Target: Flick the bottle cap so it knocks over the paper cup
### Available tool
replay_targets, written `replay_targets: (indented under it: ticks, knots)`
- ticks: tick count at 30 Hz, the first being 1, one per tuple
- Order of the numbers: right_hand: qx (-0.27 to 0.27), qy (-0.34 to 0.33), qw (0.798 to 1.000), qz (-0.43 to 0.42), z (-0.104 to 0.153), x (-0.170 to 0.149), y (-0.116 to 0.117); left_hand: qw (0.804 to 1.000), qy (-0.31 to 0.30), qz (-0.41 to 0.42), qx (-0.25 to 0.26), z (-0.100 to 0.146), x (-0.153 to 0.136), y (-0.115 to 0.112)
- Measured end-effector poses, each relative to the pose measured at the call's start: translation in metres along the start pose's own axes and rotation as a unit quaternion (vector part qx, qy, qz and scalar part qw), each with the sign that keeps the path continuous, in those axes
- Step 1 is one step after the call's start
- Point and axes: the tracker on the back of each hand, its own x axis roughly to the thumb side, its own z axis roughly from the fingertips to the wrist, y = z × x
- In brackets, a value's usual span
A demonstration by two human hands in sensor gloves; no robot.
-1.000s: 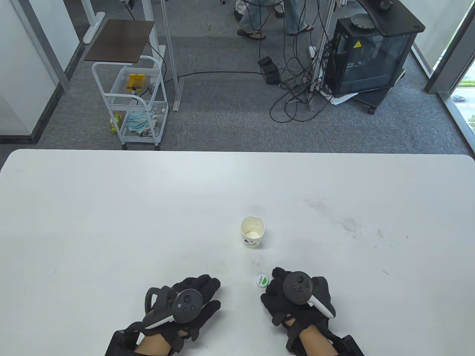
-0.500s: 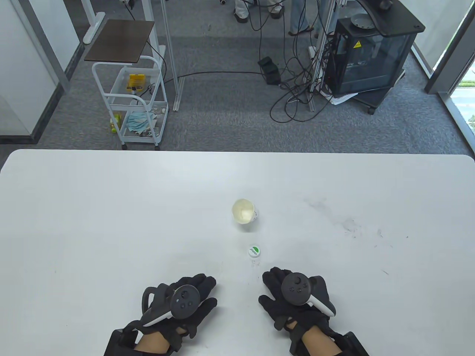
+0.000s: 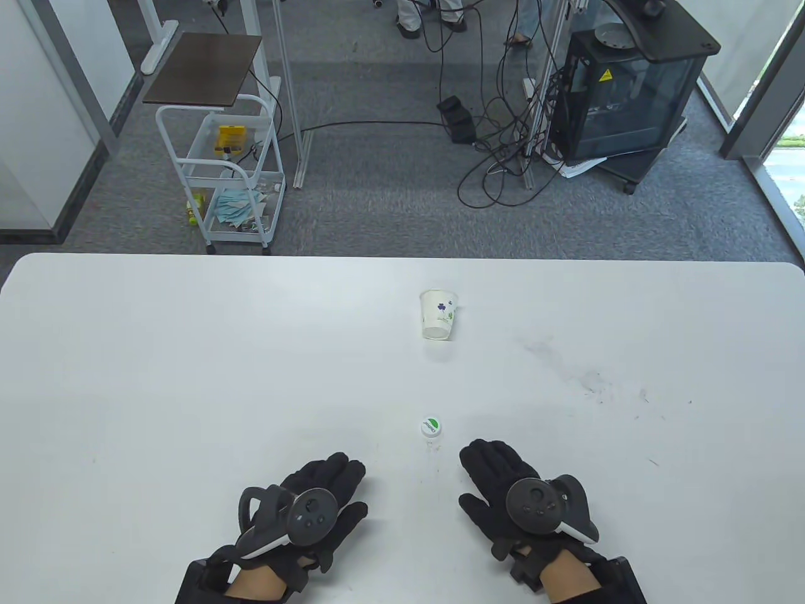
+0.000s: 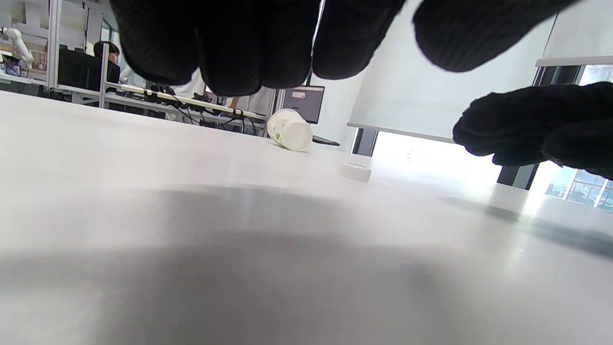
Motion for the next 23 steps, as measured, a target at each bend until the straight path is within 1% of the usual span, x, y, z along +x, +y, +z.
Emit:
replay_targets:
  ticks: [5, 23]
  knots:
    - [-0.002, -0.001, 1.000, 0.004, 0.0006, 0.0010, 0.0003, 1.000, -0.008, -0.009, 0.018, 0.0022, 0.0016, 0.0047]
    - [-0.001, 0.002, 1.000, -0.009, 0.0015, -0.0018, 0.0000, 1.000, -0.003, -0.009, 0.011, 0.0031, 0.0025, 0.0063]
